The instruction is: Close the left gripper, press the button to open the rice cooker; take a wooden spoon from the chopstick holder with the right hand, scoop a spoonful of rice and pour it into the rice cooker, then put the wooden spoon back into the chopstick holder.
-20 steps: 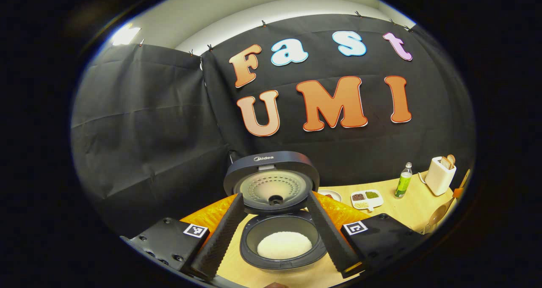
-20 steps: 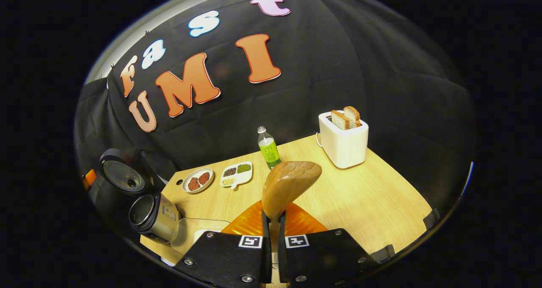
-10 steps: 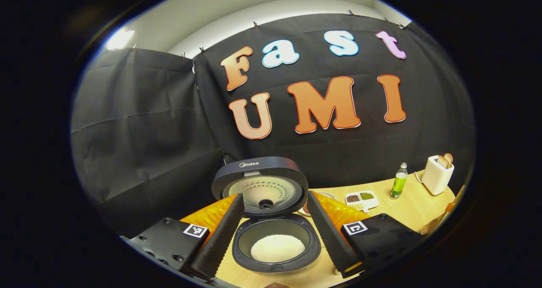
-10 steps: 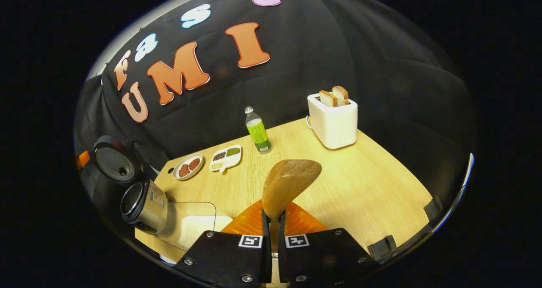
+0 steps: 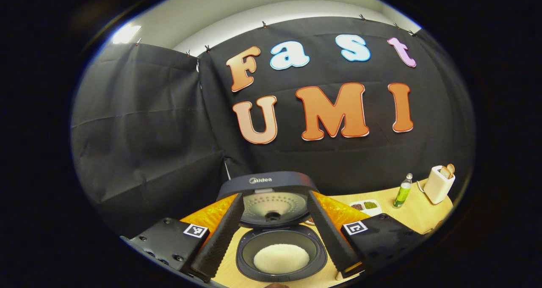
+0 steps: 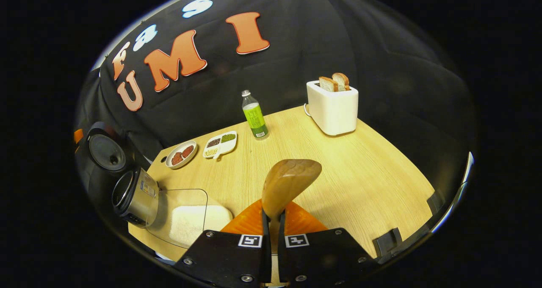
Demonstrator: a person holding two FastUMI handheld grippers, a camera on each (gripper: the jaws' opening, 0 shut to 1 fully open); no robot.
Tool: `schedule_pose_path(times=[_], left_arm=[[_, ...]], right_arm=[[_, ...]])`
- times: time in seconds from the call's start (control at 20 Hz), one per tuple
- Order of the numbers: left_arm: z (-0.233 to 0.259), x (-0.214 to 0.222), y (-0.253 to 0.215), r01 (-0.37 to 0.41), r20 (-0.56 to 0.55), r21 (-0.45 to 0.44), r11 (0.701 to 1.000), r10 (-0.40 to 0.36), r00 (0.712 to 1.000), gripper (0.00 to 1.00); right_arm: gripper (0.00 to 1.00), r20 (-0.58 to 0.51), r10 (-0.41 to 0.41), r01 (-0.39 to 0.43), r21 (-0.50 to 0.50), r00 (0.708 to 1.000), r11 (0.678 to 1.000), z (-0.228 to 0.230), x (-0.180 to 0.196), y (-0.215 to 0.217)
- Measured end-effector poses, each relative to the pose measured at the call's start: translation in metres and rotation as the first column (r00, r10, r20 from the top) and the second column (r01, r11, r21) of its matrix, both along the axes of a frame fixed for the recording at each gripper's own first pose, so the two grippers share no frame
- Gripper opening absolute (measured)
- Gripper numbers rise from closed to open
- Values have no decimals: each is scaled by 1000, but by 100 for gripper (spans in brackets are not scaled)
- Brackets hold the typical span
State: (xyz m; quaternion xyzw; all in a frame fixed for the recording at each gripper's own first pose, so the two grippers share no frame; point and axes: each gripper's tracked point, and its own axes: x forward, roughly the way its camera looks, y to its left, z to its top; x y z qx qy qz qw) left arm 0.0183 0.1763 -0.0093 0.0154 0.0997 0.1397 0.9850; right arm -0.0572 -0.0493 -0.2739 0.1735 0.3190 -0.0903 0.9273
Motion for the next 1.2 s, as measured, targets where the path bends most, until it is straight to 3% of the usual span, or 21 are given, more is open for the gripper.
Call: schedule_pose_path(times=[0.15,0.25,0.35,0.4,0.45,0.5,0.55,0.6,0.65,0.7,0.75,0.8,0.85,0.95,1.0,1.2], left_arm=[[15,18,16,-2,27,-23,1000,3,1000,100],[24,30,24,1,44,-16,1000,0,999,92],[34,43,29,10,67,-26,1000,-9,998,93],[38,48,31,13,76,-32,999,-11,997,96],[41,53,33,17,80,-36,999,-14,997,100],[43,57,34,22,82,-40,999,-19,996,93],[46,62,36,25,83,-45,999,-22,996,92],[48,67,38,28,84,-51,998,-24,996,100],[50,73,40,32,77,-59,998,-28,997,100],[47,81,41,40,62,-72,997,-36,997,100],[44,89,43,44,45,-91,995,-40,998,100],[36,97,43,51,21,-116,992,-49,999,93],[26,104,45,49,-9,-142,989,-51,999,99],[7,114,53,30,-68,-192,981,-44,997,99],[-5,115,54,22,-101,-216,976,-45,994,93],[-33,107,56,-22,-191,-252,967,-28,981,98]], right_arm=[[5,-10,-40,40,7,999,999,-1,-1,-5],[9,-23,-57,57,18,998,998,-2,-3,-6],[14,-31,-60,60,26,998,998,-2,-7,-7],[18,-27,-69,70,27,997,997,1,-7,-9],[32,-25,-80,81,25,996,996,4,-7,-12],[33,-17,-94,94,20,995,995,10,-8,-17],[39,-3,-112,112,11,994,994,17,-8,-24],[47,11,-127,127,6,992,992,25,-9,-29],[51,24,-142,142,1,990,990,32,-9,-34],[48,40,-156,156,-10,987,988,40,-10,-41],[60,58,-164,166,-23,985,986,49,-11,-46],[65,78,-171,175,-38,982,984,58,-11,-51],[68,96,-175,181,-54,980,982,67,-11,-55],[74,129,-181,194,-89,975,977,82,-14,-63],[77,138,-182,197,-104,973,975,87,-16,-65],[77,152,-171,192,-137,974,972,97,-21,-70]])
